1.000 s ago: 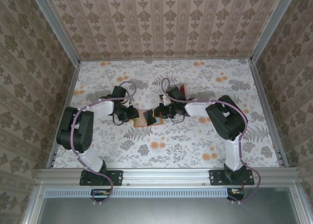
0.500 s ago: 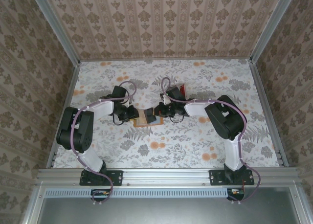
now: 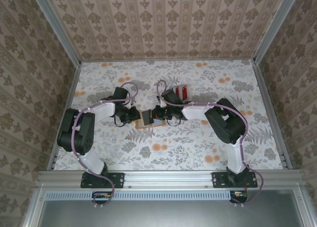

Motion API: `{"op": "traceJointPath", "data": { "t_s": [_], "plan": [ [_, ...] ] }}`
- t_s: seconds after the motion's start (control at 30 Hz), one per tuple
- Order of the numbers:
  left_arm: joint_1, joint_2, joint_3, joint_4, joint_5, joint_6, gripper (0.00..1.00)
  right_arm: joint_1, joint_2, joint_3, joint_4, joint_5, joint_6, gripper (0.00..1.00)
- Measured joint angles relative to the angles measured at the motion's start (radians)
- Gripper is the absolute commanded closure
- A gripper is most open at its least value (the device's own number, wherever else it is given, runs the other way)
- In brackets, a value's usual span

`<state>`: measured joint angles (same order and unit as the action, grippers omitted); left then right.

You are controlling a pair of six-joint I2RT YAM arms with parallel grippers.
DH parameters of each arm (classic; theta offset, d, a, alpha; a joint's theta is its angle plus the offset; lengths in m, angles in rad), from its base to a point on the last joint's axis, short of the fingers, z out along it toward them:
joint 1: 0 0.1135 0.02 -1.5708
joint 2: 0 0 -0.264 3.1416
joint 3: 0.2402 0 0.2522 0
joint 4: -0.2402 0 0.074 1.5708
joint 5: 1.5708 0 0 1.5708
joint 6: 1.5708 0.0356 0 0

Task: Put the credit cards into the card holder

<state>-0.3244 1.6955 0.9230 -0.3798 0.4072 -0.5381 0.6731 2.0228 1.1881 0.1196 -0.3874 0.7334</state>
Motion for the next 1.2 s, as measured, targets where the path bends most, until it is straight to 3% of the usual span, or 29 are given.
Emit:
{"op": "traceJointPath", "data": {
  "t_s": [0.47,0.73,0.9,1.2],
  "plan": [
    [0.006,-0.002,-0.011,0.015,0.007,-0.003,0.84,0.055,0.024,0.096,-0.102,0.090,-0.016,0.99],
    [0.005,-0.004,-0.011,0.019,0.008,-0.003,0.85,0.059,-0.008,0.086,-0.172,0.127,-0.063,0.74],
    [0.005,-0.004,-0.011,0.018,0.008,-0.003,0.85,0.035,-0.111,0.063,-0.268,0.150,-0.103,0.67],
    [0.005,-0.004,-0.010,0.018,0.008,-0.003,0.85,-0.047,-0.248,0.060,-0.430,0.237,-0.202,0.63]
  ]
}}
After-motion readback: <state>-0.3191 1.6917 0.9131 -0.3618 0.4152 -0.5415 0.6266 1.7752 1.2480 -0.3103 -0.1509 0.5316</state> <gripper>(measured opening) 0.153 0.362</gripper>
